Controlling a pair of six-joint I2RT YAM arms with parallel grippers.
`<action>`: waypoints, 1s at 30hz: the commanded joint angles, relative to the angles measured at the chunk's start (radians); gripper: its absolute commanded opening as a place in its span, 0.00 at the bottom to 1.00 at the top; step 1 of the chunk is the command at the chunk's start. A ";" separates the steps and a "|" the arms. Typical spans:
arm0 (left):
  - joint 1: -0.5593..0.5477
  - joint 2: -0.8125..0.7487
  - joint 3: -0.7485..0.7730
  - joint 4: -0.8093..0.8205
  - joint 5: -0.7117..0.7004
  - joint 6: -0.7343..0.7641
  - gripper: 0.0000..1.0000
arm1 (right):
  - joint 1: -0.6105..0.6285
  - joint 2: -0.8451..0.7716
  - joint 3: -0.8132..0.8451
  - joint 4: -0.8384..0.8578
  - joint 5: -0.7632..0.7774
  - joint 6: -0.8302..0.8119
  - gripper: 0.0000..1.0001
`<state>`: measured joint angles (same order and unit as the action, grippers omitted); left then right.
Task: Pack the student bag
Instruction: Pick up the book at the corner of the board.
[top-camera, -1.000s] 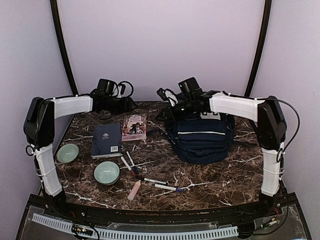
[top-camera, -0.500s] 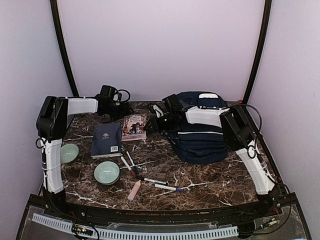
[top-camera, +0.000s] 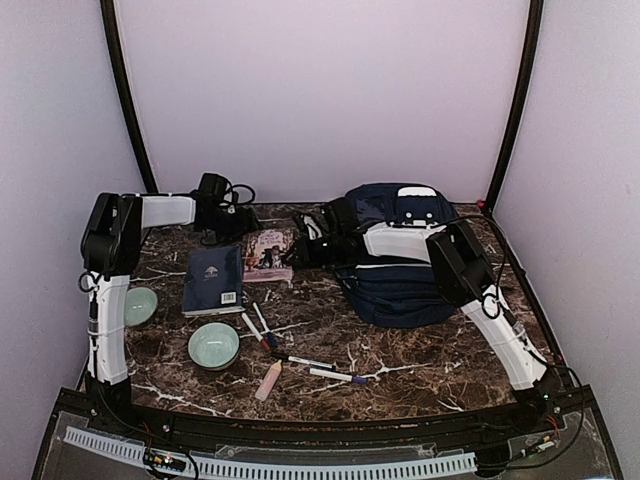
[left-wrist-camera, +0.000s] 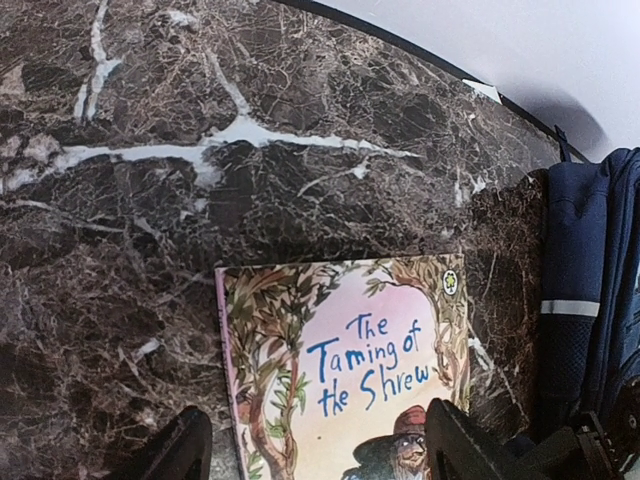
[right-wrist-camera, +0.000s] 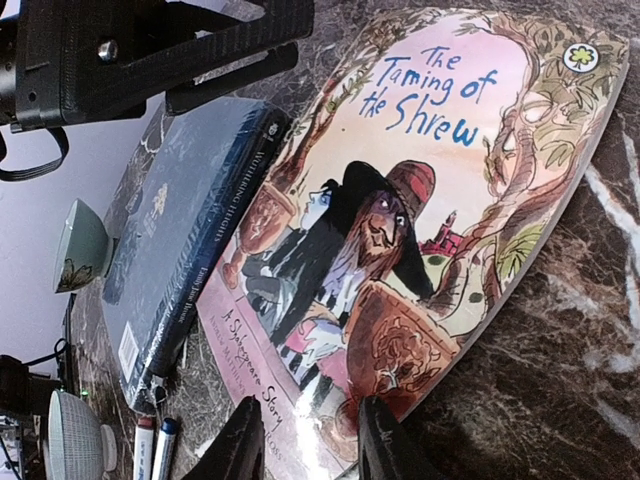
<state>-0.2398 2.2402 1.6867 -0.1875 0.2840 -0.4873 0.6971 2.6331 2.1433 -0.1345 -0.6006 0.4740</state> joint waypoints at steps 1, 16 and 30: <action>0.020 0.022 0.062 -0.082 0.032 0.019 0.75 | 0.008 0.037 0.001 0.009 0.080 0.060 0.30; 0.037 0.172 0.243 -0.231 0.205 0.013 0.66 | 0.003 0.064 -0.043 -0.013 0.103 0.143 0.27; 0.037 0.184 0.256 -0.240 0.536 -0.067 0.52 | -0.020 0.067 -0.056 -0.003 0.053 0.168 0.25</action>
<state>-0.1768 2.4462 1.9762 -0.3912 0.6037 -0.5163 0.6846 2.6446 2.1281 -0.0971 -0.5583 0.6300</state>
